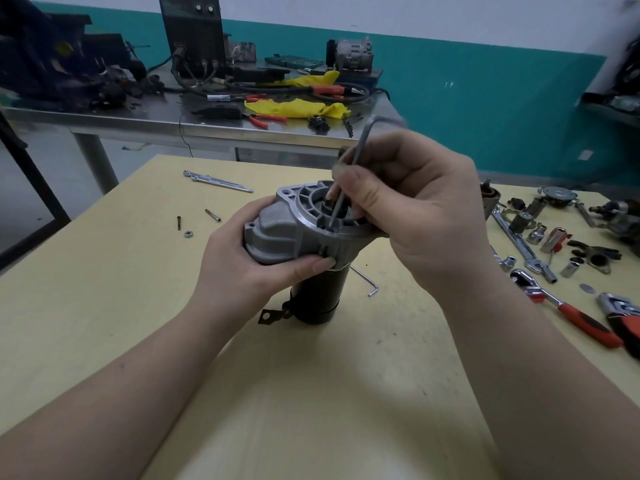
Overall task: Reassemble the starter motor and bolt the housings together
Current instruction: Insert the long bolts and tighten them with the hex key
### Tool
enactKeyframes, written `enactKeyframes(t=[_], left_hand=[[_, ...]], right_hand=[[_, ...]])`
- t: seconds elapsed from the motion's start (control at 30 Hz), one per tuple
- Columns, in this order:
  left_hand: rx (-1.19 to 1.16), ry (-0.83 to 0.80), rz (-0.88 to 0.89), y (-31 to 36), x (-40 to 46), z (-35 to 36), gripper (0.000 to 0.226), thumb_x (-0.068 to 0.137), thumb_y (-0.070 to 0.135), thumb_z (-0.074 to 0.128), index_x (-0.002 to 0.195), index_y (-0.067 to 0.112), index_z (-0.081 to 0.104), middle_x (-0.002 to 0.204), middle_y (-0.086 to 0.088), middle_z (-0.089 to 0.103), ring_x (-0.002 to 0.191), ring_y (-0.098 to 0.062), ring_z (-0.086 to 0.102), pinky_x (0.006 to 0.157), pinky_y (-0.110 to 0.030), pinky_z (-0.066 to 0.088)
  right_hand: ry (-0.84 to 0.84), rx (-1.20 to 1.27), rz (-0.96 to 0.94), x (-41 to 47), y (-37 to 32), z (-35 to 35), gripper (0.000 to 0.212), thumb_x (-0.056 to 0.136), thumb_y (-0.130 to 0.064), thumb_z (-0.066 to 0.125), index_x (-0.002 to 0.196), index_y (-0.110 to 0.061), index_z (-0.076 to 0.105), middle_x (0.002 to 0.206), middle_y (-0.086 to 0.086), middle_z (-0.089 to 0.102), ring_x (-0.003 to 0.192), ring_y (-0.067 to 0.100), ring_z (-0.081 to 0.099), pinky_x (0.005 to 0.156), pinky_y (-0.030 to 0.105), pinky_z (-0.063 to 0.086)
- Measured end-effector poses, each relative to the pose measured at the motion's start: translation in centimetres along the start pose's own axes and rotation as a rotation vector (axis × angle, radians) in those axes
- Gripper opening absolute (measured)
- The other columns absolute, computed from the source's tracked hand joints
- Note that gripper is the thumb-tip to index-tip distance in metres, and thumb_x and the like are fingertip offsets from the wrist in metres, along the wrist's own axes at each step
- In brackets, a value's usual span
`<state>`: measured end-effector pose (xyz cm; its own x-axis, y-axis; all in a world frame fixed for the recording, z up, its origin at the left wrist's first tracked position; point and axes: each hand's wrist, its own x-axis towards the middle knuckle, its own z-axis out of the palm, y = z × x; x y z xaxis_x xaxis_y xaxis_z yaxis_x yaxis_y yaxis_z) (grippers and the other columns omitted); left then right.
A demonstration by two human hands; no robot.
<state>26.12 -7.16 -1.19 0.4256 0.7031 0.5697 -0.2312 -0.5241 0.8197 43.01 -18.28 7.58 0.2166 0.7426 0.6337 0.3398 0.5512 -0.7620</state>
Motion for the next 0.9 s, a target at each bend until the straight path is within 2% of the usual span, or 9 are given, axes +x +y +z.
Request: enactKeyframes(t=[0.1,0.27,0.37,0.47,0.57,0.67,0.73,0.8,0.9], left_hand=[[0.008,0.000,0.019,0.1,0.0,0.0,0.069,0.065,0.043,0.102,0.127,0.045,0.072,0.122,0.008,0.079,0.114,-0.014,0.076,0.089,-0.019,0.060],[0.028,-0.004,0.026,0.1,0.1,0.0,0.068,0.068,0.039,0.102,0.130,0.040,0.072,0.122,0.009,0.079,0.113,-0.014,0.076,0.088,-0.018,0.060],[0.021,0.002,0.025,0.1,0.1,0.0,0.069,0.066,0.040,0.102,0.128,0.042,0.072,0.121,0.009,0.079,0.112,-0.014,0.076,0.088,-0.018,0.059],[0.027,-0.008,0.017,0.1,0.1,-0.1,0.075,0.061,0.046,0.104,0.128,0.044,0.071,0.122,0.009,0.079,0.114,-0.014,0.076,0.089,-0.018,0.060],[0.022,-0.052,0.003,0.3,0.1,-0.3,0.082,0.054,0.048,0.106,0.127,0.052,0.068,0.123,0.012,0.078,0.114,-0.011,0.076,0.089,-0.018,0.060],[0.063,-0.071,0.020,0.5,0.3,-0.4,0.083,0.055,0.042,0.107,0.126,0.056,0.067,0.122,0.017,0.078,0.112,-0.006,0.075,0.088,-0.015,0.059],[0.082,-0.063,0.022,0.5,0.3,-0.4,0.082,0.055,0.040,0.107,0.126,0.054,0.067,0.122,0.017,0.078,0.112,-0.006,0.075,0.087,-0.014,0.059],[0.082,-0.053,0.011,0.4,0.2,-0.3,0.082,0.055,0.040,0.107,0.126,0.051,0.068,0.121,0.016,0.079,0.112,-0.007,0.075,0.087,-0.015,0.059],[0.095,-0.046,0.007,0.3,0.1,-0.3,0.083,0.055,0.040,0.107,0.128,0.045,0.069,0.120,0.015,0.079,0.111,-0.007,0.075,0.086,-0.015,0.059]], right_hand=[[0.034,-0.031,-0.031,0.0,0.3,0.3,0.013,0.092,-0.008,0.079,0.098,-0.013,0.069,0.083,-0.001,0.072,0.077,0.014,0.070,0.069,0.031,0.057],[-0.034,-0.071,-0.079,-0.1,0.4,0.3,0.019,0.102,-0.008,0.066,0.119,-0.016,0.070,0.093,0.004,0.076,0.087,0.011,0.073,0.076,0.023,0.056],[-0.072,-0.019,-0.011,0.1,0.2,0.0,0.020,0.103,-0.004,0.061,0.114,-0.015,0.073,0.092,0.000,0.079,0.079,0.005,0.069,0.073,0.021,0.054],[-0.036,0.006,0.048,0.3,0.0,0.2,0.013,0.096,-0.006,0.071,0.104,-0.015,0.076,0.085,0.000,0.080,0.074,0.008,0.071,0.069,0.022,0.056],[0.078,-0.056,0.043,0.4,0.0,0.8,0.016,0.084,-0.016,0.088,0.086,-0.015,0.072,0.080,0.006,0.076,0.074,0.025,0.075,0.064,0.036,0.061],[0.089,-0.118,0.005,0.3,0.3,1.0,0.025,0.085,-0.022,0.088,0.093,-0.011,0.068,0.082,0.021,0.066,0.079,0.040,0.066,0.069,0.055,0.058],[0.036,-0.109,-0.023,0.1,0.1,1.1,0.019,0.094,-0.021,0.079,0.111,-0.020,0.069,0.082,0.022,0.060,0.076,0.034,0.062,0.069,0.049,0.058],[-0.022,-0.118,-0.038,0.0,-0.1,1.0,0.021,0.104,-0.018,0.063,0.125,-0.021,0.065,0.083,0.017,0.064,0.072,0.018,0.061,0.066,0.033,0.052],[-0.112,-0.100,0.013,0.1,-0.2,0.2,0.023,0.111,-0.014,0.048,0.126,-0.015,0.066,0.090,0.011,0.073,0.071,0.013,0.059,0.064,0.022,0.046]])
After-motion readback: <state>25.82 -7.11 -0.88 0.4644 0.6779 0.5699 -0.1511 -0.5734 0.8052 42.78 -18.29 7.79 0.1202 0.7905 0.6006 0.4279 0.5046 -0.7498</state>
